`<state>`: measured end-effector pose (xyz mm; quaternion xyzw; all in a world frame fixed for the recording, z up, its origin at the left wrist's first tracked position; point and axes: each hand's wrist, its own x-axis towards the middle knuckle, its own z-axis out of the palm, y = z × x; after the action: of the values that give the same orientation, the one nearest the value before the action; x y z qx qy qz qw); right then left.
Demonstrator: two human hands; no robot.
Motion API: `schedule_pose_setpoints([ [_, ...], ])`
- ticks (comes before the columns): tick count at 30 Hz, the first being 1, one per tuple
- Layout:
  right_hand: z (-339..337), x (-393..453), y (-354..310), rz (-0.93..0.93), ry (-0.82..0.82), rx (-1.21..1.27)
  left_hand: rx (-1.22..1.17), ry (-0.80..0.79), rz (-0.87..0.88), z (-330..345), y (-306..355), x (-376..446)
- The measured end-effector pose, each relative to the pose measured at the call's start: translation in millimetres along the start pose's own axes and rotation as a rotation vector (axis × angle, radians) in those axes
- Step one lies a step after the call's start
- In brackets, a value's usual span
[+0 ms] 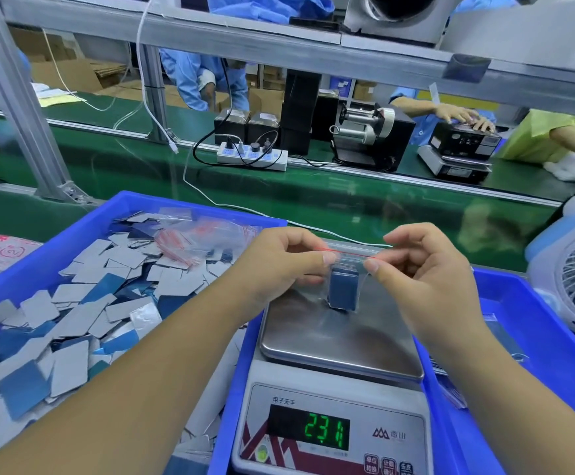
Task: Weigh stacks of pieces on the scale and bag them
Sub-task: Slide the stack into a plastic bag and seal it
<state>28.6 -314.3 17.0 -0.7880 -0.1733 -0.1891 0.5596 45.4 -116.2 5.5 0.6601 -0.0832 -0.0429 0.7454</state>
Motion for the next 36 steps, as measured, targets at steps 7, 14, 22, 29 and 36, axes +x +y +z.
schedule_pose_setpoints([
  [7,-2.1,2.1,-1.5,0.029,-0.108,0.128,0.132,-0.067,0.066,-0.1,2.5,-0.8],
  [14,3.6,0.4,0.6,0.056,-0.131,0.200,0.143,-0.075,0.055,5.4,2.0,-3.9],
  [22,11.0,-1.5,-2.6,0.112,-0.138,0.232,0.197,-0.083,0.148,9.8,-3.2,-3.7],
  [29,11.0,-2.5,-3.5,0.102,-0.148,0.236,0.207,-0.090,0.149,15.8,-5.9,-4.8],
  [36,4.1,-0.4,-7.5,0.130,-0.162,0.277,0.238,-0.104,0.153,9.4,0.2,-3.4],
])
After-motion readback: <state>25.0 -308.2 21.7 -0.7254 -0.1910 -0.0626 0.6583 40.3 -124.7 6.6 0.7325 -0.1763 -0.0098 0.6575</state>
